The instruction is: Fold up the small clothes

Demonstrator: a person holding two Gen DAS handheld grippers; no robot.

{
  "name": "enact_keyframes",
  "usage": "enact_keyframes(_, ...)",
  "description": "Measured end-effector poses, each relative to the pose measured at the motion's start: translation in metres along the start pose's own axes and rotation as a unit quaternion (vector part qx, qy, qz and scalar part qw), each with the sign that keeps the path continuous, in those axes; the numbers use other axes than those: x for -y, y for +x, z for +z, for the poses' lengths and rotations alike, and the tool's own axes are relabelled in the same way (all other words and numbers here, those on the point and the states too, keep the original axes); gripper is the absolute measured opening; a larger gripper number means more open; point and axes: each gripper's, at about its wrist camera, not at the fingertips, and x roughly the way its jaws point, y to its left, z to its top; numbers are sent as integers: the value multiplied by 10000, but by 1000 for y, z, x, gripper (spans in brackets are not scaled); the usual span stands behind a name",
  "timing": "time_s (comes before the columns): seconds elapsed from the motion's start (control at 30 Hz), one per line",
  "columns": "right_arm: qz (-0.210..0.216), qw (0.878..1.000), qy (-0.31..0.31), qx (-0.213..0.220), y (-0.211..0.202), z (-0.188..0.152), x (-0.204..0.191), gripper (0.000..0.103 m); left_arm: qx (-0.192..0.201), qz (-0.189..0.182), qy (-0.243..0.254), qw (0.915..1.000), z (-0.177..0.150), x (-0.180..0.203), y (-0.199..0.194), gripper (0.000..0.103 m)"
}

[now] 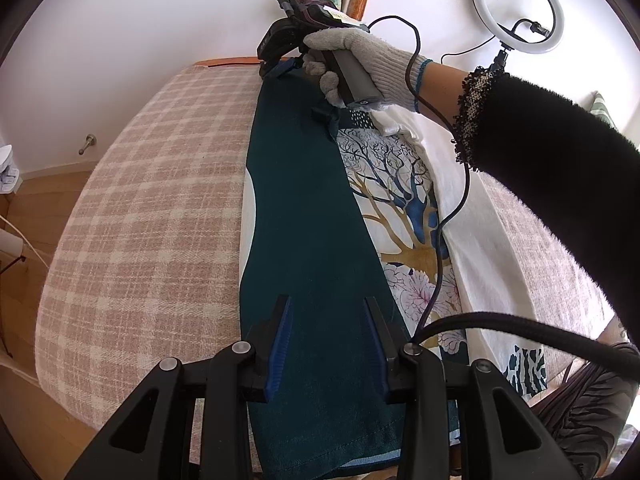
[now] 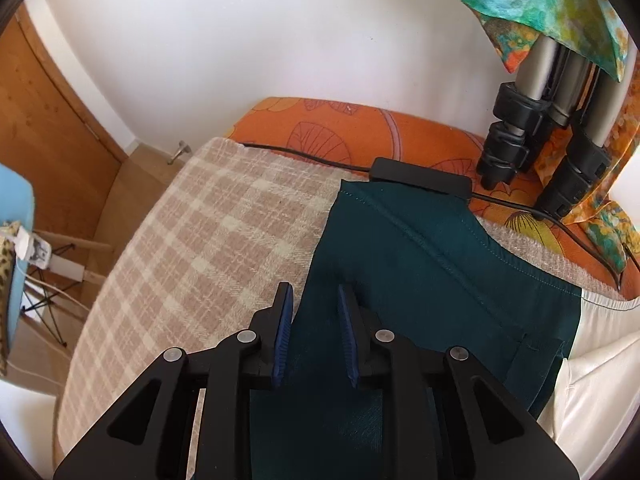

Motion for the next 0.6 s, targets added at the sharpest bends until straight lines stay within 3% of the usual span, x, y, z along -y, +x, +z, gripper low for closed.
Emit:
enact_keyframes(0.2,206,9994,28,260,-61,-8,5,26,205,167,148,9995,-1,1,-12,35)
enact_keyframes(0.27,309,9989,-5,351,-91,-16,6,37,275,191,178,9993,-2,1,-15,35)
enact_keyframes(0.37,284,9979,-129,559,-143,-33,5,40,309,145,154,9993,-3,-2,-20,35)
enact_keyframes(0.5,224,9965,-26,800,-212,-72,10,40,359,82,58,9993,-4,-8,-27,35)
enact_keyframes(0.6,78,9960,144,883,-256,-121,19,40,409,50,92,9991,-7,-11,-34,36)
